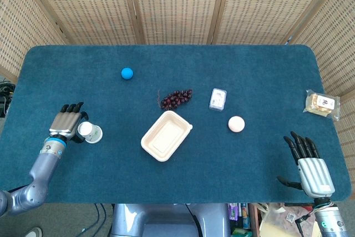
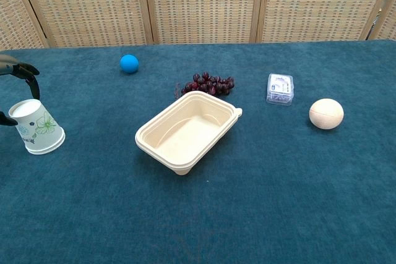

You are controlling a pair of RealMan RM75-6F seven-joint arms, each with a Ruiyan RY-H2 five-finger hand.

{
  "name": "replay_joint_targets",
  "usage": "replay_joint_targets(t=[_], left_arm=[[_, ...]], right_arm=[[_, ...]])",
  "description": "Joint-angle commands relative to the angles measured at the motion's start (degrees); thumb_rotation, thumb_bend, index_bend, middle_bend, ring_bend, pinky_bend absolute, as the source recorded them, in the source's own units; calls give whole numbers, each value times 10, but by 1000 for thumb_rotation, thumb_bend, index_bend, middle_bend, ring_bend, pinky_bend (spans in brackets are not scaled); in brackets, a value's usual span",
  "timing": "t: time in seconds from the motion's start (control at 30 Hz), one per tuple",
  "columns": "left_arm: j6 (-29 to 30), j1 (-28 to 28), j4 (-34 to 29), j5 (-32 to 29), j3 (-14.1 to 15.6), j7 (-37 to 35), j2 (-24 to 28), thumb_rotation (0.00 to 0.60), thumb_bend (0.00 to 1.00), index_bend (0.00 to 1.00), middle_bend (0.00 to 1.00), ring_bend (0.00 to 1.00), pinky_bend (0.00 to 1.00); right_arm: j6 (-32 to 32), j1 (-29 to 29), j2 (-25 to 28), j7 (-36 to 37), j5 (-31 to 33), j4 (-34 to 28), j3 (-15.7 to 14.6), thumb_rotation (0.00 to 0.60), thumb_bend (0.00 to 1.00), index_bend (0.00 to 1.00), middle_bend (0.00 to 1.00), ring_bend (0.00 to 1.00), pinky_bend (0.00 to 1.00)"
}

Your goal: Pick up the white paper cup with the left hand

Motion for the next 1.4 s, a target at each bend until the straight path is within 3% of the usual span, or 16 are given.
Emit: replay_joint_targets(t=[0.03,1.4], left_arm=[[1,0,-1,0,0,1,0,600,244,317,0,0,0],[9,-1,-5,-4,-5,-6,5,600,245,347,0,0,0]], right_arm=[[0,0,0,0,0,0,0,600,88,0,0,0,0],[1,-1,2,2,0,-2,0,600,88,0,0,0,0]])
